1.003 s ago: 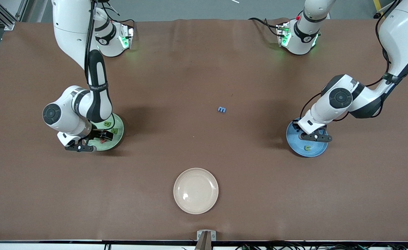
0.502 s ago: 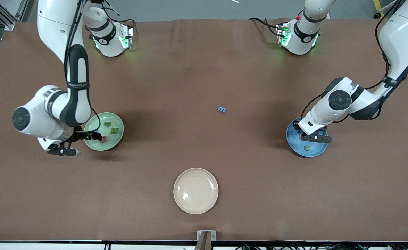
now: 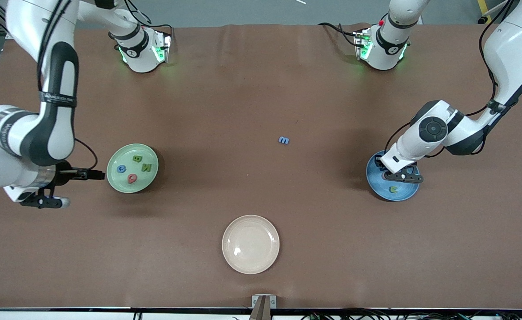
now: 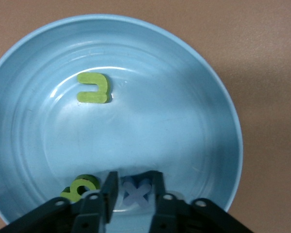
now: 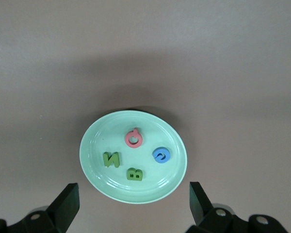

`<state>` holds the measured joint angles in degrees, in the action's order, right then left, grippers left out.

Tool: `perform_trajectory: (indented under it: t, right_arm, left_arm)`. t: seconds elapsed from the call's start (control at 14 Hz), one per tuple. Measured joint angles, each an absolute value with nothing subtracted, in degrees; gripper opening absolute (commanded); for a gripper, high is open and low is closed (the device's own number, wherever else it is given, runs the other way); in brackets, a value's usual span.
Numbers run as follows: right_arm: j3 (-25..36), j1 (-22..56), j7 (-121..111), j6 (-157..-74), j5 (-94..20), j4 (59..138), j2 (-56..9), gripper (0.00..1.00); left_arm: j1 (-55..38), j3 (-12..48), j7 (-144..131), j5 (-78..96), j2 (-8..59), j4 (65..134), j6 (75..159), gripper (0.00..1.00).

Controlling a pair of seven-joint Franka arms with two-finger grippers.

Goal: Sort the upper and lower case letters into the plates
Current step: 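Withdraw the right gripper while the left gripper moves above the blue E, then lower the left gripper and grasp the blue E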

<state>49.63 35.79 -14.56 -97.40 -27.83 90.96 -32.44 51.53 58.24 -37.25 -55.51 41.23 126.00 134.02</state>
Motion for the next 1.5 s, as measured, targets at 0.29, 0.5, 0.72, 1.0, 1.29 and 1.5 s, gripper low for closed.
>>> perform_trajectory:
  t: [0.29,0.5,0.72,1.0,1.29,1.5]
  right_arm:
    - [27.8,20.7,-3.7,-97.0,-11.6,87.8,-23.6,1.0]
    - [15.5,11.4,-1.3,-95.9,-6.2,87.8,-18.6,1.0]
    - [8.8,5.1,-1.3,-93.4,-3.4,88.0,-15.0,1.0]
    - [3.0,-0.5,-1.3,-90.5,-1.8,88.8,-10.7,1.0]
    - [2.0,-0.8,-0.8,-89.3,-0.7,90.3,-7.3,1.0]
    - [1.9,-0.8,-0.7,-88.3,-0.5,90.3,-6.4,1.0]
  left_arm:
    - [51.5,61.5,-41.6,-55.1,41.2,125.7,132.5,1.0]
    - [50.8,69.1,-44.5,-50.5,41.2,123.1,124.7,1.0]
    - [43.1,73.1,-46.1,-46.9,41.1,118.1,117.7,1.0]
    - [26.7,72.8,-52.5,-44.4,41.1,113.0,116.8,1.0]
    - [14.6,69.2,-54.3,-42.4,41.1,110.4,117.6,1.0]
    - [10.7,64.5,-55.0,-42.3,41.5,111.1,124.4,1.0]
